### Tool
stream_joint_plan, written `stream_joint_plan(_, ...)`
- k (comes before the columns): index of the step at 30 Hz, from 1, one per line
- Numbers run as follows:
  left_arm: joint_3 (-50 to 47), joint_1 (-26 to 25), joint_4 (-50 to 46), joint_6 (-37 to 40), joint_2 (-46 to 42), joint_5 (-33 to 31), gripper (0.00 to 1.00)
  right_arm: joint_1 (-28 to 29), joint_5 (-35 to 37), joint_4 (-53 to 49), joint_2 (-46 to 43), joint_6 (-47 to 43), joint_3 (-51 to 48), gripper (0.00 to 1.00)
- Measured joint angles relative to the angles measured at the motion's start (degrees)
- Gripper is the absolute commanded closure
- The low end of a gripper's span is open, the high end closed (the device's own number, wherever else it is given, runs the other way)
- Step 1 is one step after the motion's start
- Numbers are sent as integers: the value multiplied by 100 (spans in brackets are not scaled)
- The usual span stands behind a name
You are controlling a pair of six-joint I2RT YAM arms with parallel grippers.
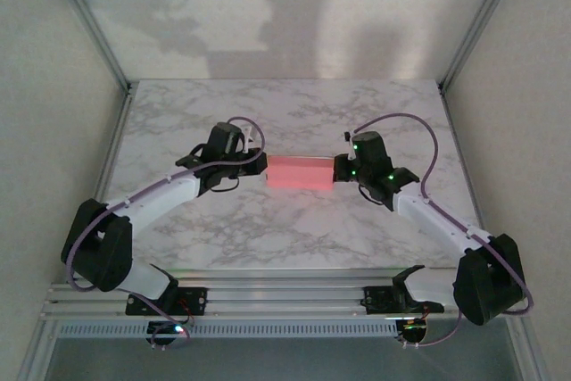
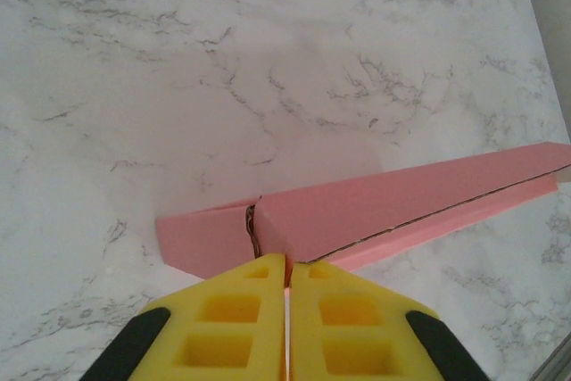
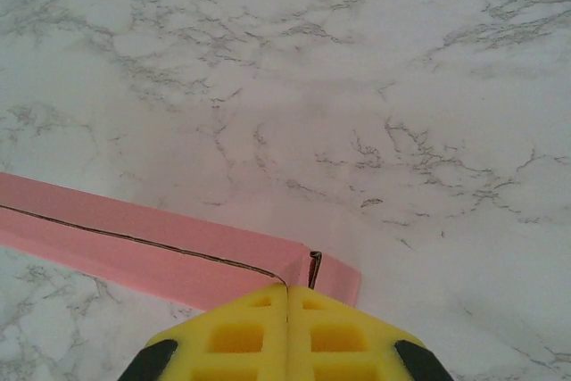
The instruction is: Fold the paper box
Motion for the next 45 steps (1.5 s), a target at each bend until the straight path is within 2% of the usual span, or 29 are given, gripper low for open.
stream_joint_plan(12, -181, -96, 140, 94, -57, -160, 91, 22, -46, 247, -162, 4, -282, 97)
stream_joint_plan(26, -181, -111, 136, 181, -57, -254, 91, 0, -378, -651, -614, 22, -282, 64)
stream_joint_plan(33, -181, -149, 138, 199, -57, -302, 91, -256, -715, -774, -667, 144, 85, 49)
stream_joint_plan(45, -181, -179, 138, 199, -57, -378, 91, -431, -623, -599, 225, 358, 535, 45)
